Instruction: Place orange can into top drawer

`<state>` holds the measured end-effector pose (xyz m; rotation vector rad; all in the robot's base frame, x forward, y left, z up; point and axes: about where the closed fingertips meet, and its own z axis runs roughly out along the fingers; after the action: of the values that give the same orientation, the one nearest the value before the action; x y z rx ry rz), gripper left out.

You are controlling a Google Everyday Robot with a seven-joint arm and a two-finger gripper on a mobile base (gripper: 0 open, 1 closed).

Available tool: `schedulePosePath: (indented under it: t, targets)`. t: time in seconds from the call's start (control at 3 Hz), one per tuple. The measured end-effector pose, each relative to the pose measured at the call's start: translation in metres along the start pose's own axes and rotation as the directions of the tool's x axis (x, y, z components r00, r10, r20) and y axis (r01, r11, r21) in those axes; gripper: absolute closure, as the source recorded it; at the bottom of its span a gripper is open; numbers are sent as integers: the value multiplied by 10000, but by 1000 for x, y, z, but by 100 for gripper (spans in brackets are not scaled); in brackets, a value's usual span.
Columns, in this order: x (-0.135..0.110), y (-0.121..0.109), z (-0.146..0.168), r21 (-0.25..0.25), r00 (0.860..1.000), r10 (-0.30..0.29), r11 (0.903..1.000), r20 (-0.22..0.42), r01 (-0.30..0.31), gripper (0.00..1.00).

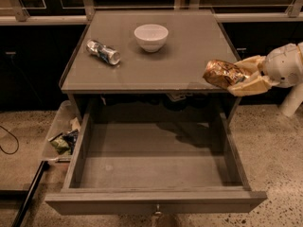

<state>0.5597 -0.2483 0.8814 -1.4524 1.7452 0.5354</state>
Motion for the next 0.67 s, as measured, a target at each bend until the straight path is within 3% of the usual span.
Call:
schedulePosePath:
  t: [0.67]
  targets:
    - [29, 47, 14, -343, 9976, 622, 9975, 306, -611, 100]
